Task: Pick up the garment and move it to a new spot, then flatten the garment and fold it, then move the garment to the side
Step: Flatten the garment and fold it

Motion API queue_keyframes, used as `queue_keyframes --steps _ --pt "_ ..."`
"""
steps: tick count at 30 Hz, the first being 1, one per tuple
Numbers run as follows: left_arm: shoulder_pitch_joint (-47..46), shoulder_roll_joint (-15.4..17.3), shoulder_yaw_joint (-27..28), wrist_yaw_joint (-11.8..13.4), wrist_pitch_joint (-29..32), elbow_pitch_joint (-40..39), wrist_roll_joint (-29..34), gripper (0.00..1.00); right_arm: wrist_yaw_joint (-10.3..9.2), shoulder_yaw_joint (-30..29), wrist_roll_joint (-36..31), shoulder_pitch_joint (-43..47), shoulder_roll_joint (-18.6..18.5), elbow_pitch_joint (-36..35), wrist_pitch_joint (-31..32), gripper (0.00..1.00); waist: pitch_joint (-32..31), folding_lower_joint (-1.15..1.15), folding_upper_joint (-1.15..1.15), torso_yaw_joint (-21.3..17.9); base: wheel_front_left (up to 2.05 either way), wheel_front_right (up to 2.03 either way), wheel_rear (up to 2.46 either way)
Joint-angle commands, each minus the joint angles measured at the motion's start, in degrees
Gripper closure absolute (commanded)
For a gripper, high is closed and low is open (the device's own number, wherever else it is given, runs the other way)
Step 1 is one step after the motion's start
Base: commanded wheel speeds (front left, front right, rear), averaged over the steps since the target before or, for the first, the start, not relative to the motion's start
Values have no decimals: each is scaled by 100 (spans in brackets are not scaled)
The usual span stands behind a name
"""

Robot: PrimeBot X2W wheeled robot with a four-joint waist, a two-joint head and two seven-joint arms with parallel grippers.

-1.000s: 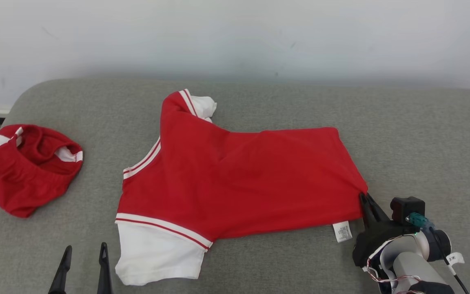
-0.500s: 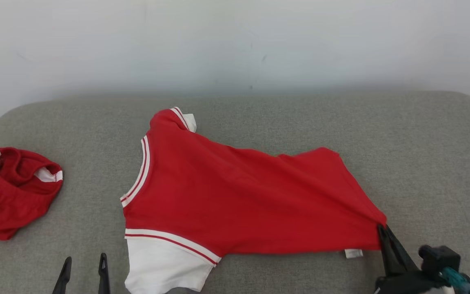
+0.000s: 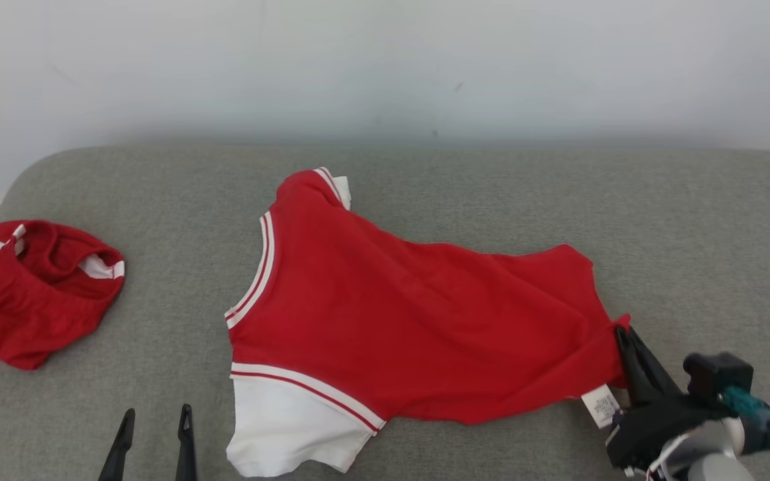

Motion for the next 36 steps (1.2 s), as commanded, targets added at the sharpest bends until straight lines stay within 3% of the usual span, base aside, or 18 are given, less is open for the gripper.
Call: queue_keyframes --steps 1,10,11,12,13,17,21,36 --pt "-56 -7 -9 6 -19 18 -50 0 -13 6 -32 -127 -8 90 -4 100 63 1 0 115 0 0 0" --pt "-254 -9 -189 6 -19 163 -94 0 -13 -10 -274 -1450 -77 2075 -265 100 188 1 0 463 0 0 0" --pt "-267 -8 -194 6 -19 174 -93 0 -13 -17 -325 -1537 -92 2309 -307 92 189 1 0 487 0 0 0" --pt "-272 -8 -198 6 -19 185 -91 0 -13 -13 -357 -1618 -103 2491 -389 59 185 1 0 504 0 0 0" --pt "-271 -8 -203 5 -19 195 -80 0 -13 -5 -350 -1700 -82 2645 -511 0 173 1 0 515 0 0 0" --pt "-169 -9 -121 5 -19 186 -78 0 -13 100 -283 -1827 -30 2946 -887 0 94 1 0 452 0 0 0" --pt "-74 -9 -1 6 -19 142 -41 0 -13 211 -162 -1680 -41 2699 -1038 0 -8 1 0 286 0 0 0" --pt "212 -10 306 6 -19 -16 18 0 -13 -112 -152 44 130 -2 -1036 0 -295 1 0 -185 0 0 0"
